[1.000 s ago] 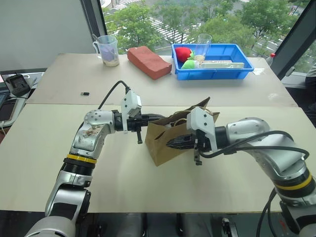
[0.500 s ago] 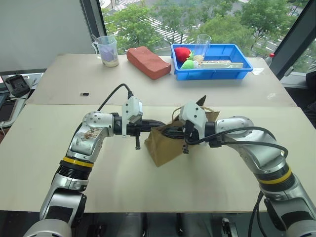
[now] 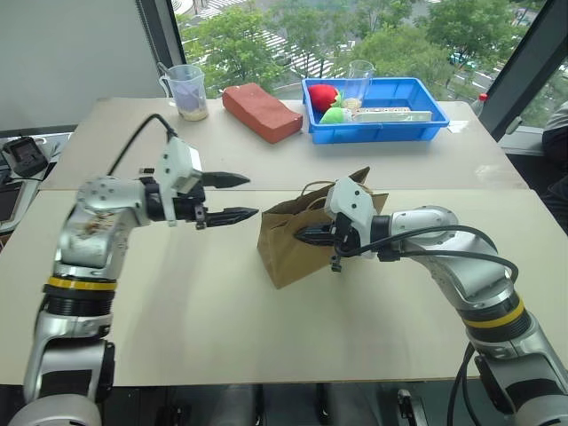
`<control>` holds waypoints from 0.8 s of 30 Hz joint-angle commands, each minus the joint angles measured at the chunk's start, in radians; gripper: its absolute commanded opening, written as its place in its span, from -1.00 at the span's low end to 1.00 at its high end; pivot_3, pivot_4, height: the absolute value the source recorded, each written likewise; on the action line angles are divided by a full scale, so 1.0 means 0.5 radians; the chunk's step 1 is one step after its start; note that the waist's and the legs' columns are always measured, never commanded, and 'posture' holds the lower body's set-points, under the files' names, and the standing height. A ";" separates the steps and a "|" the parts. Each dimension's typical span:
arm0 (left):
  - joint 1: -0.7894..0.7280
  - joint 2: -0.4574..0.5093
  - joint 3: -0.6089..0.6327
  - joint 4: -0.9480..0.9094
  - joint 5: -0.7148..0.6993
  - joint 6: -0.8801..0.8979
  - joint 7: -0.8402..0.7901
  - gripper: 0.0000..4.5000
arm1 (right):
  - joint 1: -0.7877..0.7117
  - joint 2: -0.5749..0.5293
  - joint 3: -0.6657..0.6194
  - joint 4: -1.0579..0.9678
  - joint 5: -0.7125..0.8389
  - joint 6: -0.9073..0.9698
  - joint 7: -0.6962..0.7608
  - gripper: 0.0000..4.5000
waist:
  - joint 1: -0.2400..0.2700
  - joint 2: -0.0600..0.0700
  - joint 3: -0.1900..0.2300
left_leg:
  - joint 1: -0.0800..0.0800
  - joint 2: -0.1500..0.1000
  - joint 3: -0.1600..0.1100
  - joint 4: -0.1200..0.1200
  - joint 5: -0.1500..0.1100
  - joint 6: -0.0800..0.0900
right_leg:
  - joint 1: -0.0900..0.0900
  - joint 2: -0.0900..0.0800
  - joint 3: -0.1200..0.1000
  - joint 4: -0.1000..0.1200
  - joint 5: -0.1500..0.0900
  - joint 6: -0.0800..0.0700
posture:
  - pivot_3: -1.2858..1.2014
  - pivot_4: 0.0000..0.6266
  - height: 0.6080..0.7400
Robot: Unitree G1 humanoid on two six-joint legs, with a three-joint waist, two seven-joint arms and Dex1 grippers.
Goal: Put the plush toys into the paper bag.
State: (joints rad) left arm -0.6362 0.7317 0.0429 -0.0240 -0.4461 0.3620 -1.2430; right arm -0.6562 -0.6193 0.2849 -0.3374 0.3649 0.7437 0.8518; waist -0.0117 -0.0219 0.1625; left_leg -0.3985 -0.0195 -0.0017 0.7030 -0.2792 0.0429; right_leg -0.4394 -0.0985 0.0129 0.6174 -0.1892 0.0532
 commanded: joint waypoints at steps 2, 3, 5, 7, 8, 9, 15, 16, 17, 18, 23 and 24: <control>0.142 0.096 0.051 -0.228 -0.173 0.167 -0.065 0.98 | -0.040 -0.013 -0.062 -0.013 -0.022 -0.078 0.029 -1.00 | -0.001 0.000 0.000 | 0.000 0.000 0.000 0.000 0.000 0.000 | 0.000 0.000 0.000 -0.001 0.000 0.000 | 0.03 -0.52 1.00; 0.177 0.097 0.033 -0.248 -0.156 0.147 -0.062 0.98 | -0.042 -0.014 -0.061 -0.010 -0.025 -0.083 0.033 -1.00 | -0.001 0.000 0.000 | 0.000 0.000 0.001 0.000 0.000 0.000 | 0.000 0.000 0.000 -0.001 0.000 0.000 | 0.03 -0.52 1.00; 0.215 0.052 0.000 -0.260 -0.121 0.110 -0.007 0.98 | -0.050 -0.012 -0.062 -0.006 -0.030 -0.085 0.040 -1.00 | 0.003 0.000 0.000 | 0.000 0.000 0.001 0.000 0.000 0.000 | 0.001 0.000 0.000 -0.001 0.000 0.000 | 0.03 -0.52 1.00; 0.235 0.008 -0.024 -0.269 -0.104 0.092 0.043 0.98 | -0.054 -0.010 -0.063 -0.008 -0.035 -0.084 0.043 -1.00 | 0.009 0.000 0.000 | 0.000 0.000 0.000 0.001 0.000 0.000 | 0.001 0.000 0.000 -0.002 0.000 0.000 | 0.03 -0.52 1.00; 0.253 -0.035 -0.059 -0.262 -0.064 0.046 0.080 0.98 | -0.056 -0.009 -0.063 -0.009 -0.036 -0.081 0.043 -1.00 | 0.009 0.000 0.000 | 0.000 -0.001 0.001 0.001 0.000 0.000 | 0.001 0.000 0.000 -0.002 0.000 0.000 | 0.03 -0.52 1.00; 0.269 -0.083 -0.092 -0.243 -0.023 -0.004 0.122 0.98 | -0.058 -0.008 -0.064 -0.013 -0.037 -0.077 0.041 -1.00 | 0.009 0.000 0.000 | 0.000 -0.001 0.001 0.001 0.000 0.000 | 0.001 0.000 0.000 -0.002 0.000 0.000 | 0.03 -0.52 1.00; 0.290 -0.310 -0.207 -0.123 0.145 -0.198 0.292 0.98 | -0.054 -0.015 -0.072 -0.045 -0.034 -0.049 0.032 -1.00 | 0.009 0.000 0.000 | 0.000 -0.002 0.001 0.000 0.000 -0.001 | 0.001 0.001 0.000 -0.001 0.000 0.000 | 0.03 -0.52 1.00; 0.284 -0.337 -0.218 -0.098 0.164 -0.224 0.309 0.98 | -0.054 -0.016 -0.074 -0.050 -0.034 -0.044 0.032 -1.00 | 0.009 0.000 0.000 | 0.001 -0.002 0.001 0.000 0.000 -0.001 | 0.001 0.001 0.000 -0.002 0.000 0.000 | 0.03 -0.52 1.00; 0.270 -0.369 -0.230 -0.067 0.192 -0.247 0.344 0.98 | -0.056 -0.016 -0.077 -0.055 -0.032 -0.038 0.031 -1.00 | 0.008 0.000 0.000 | 0.000 -0.001 0.001 0.000 0.000 -0.001 | 0.001 0.001 0.000 -0.002 0.000 0.000 | 0.03 -0.52 1.00; 0.263 -0.391 -0.243 -0.040 0.220 -0.267 0.366 0.98 | -0.058 -0.016 -0.080 -0.060 -0.031 -0.031 0.029 -1.00 | 0.008 0.000 0.000 | 0.001 -0.002 0.001 0.000 0.000 -0.001 | 0.001 0.001 0.000 -0.002 0.000 0.000 | 0.03 -0.52 1.00; 0.297 -0.488 -0.313 0.057 0.332 -0.374 0.452 0.98 | -0.073 -0.017 -0.092 -0.072 -0.030 -0.013 0.024 -1.00 | 0.012 0.000 0.000 | 0.000 -0.002 0.001 0.001 0.000 0.000 | 0.001 0.000 0.000 -0.002 0.000 0.000 | 0.03 -0.52 1.00; 0.298 -0.514 -0.312 0.066 0.339 -0.391 0.476 0.98 | -0.074 -0.018 -0.094 -0.073 -0.030 -0.010 0.023 -1.00 | 0.013 0.000 0.000 | 0.000 -0.002 0.001 0.001 0.000 0.000 | 0.001 0.000 0.000 -0.002 0.000 0.000 | 0.03 -0.52 1.00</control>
State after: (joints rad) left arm -0.4879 0.4838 -0.1129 0.0186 -0.2824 0.1973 -1.0241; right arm -0.6635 -0.6201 0.2710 -0.3356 0.3460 0.7313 0.8685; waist -0.0054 -0.0219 0.1626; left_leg -0.3982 -0.0205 -0.0011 0.7033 -0.2790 0.0426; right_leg -0.4387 -0.0984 0.0132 0.6164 -0.1891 0.0530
